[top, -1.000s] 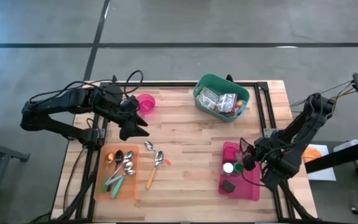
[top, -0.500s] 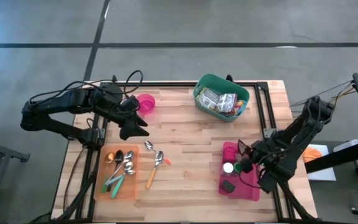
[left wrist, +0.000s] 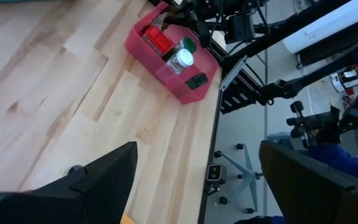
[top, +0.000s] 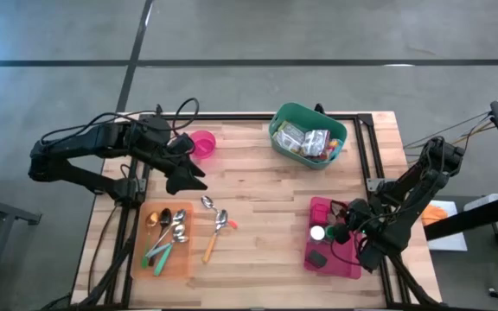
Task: Pick & Place Food Item
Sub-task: Put the orange seasoning bag into the pink bin
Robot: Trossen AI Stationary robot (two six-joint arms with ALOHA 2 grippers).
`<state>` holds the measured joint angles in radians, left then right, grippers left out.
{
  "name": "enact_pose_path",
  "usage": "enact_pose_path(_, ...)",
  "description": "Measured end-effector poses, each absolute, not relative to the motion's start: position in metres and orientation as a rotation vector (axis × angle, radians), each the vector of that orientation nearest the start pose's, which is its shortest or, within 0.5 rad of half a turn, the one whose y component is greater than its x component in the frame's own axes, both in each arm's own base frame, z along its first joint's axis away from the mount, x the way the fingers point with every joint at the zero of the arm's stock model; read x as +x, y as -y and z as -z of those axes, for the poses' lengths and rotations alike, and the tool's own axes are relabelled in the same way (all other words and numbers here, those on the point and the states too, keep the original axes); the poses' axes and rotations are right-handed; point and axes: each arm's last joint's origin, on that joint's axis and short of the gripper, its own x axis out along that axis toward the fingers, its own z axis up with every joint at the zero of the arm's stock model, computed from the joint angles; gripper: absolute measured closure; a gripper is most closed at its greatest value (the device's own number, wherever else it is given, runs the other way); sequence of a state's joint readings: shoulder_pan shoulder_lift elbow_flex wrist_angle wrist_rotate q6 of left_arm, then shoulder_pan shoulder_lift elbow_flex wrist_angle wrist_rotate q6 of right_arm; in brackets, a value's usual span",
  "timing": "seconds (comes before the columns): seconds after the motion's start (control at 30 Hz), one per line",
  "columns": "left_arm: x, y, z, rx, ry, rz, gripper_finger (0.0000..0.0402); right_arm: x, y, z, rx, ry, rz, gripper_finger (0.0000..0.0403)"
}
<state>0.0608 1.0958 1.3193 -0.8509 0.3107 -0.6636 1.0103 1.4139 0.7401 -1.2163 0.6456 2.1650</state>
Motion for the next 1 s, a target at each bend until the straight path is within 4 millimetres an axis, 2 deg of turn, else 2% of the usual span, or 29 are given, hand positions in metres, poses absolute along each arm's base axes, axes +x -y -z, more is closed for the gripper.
enact_pose_path(0.17, 0.202, -0.003, -0.395, -0.764, -0.685, 0.041, 0.0060, 0.110, -0.144, -0.173, 0.492, -0.789, 0.933, 0.0383)
enact_pose_path(0.47, 0.202, -0.003, -0.395, -0.776, -0.688, 0.049, 0.0060, 0.110, -0.145, -0.173, 0.506, -0.808, 0.939, 0.0272)
enact_pose_path(0.63, 0.202, -0.003, -0.395, -0.776, -0.688, 0.049, 0.0060, 0.112, -0.146, -0.176, 0.507, -0.793, 0.929, 0.0230)
enact_pose_path(1.0, 0.202, -0.003, -0.395, -0.777, -0.689, 0.049, 0.0061, 0.117, -0.146, -0.185, 0.466, -0.635, 0.877, 0.0216)
